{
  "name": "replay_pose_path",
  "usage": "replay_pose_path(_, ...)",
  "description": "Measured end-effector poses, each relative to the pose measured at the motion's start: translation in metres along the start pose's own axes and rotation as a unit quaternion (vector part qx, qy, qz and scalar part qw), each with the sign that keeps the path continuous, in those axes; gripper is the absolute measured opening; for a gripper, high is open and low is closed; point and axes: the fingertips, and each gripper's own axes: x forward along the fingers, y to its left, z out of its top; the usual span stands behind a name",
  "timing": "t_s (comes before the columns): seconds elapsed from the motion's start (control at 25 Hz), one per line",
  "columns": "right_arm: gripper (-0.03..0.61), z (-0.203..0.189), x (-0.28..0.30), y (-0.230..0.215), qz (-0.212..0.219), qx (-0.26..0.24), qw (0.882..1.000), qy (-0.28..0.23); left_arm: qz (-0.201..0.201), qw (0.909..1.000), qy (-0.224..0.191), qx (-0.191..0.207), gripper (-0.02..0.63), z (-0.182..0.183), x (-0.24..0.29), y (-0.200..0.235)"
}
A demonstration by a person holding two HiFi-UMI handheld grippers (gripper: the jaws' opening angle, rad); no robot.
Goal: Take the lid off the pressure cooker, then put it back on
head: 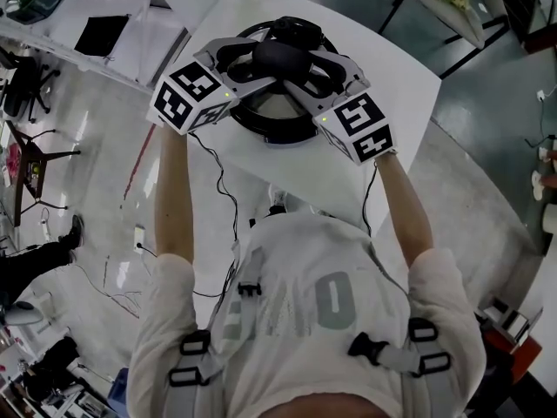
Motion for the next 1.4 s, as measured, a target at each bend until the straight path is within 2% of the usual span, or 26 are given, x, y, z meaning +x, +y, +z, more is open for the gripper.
replay_pose_path(0.28, 0.267, -0.004, -0.016, -0.006, -0.028, -0.011, 0.999, 0.012, -0.016, 0.9998, -0.004, -0.008, 0.298, 0.002, 0.001, 0.0)
replay_pose_path(0.48, 0.262, 0.001, -0.022, -0.006, -0.031, 0.004, 1.0, 0.0, -0.061, 0.9963, -0.058, -0.022, 0.356, 0.016, -0.006, -0.007)
replay_pose_path(0.72, 0.249, 0.003, -0.021, -0.004, -0.035, 0.003, 0.999, -0.006, -0.069, 0.9975, -0.016, 0.0, 0.359, 0.01, 0.011, -0.01)
replay_pose_path(0.88, 0.256, 0.002, -0.023, -0.006, -0.041, -0.001, 0.999, -0.008, -0.068, 0.9973, -0.026, -0.01, 0.359, 0.011, 0.01, -0.01)
replay_pose_path(1.12, 0.285, 0.001, -0.025, -0.012, -0.049, 0.012, 0.999, -0.01, -0.058, 0.9981, -0.012, -0.012, 0.358, 0.01, 0.01, -0.008)
replay_pose_path(1.4, 0.291, 0.0, -0.03, -0.017, -0.069, 0.002, 0.998, -0.007, -0.047, 0.9986, -0.013, -0.019, 0.354, 0.01, 0.005, -0.01)
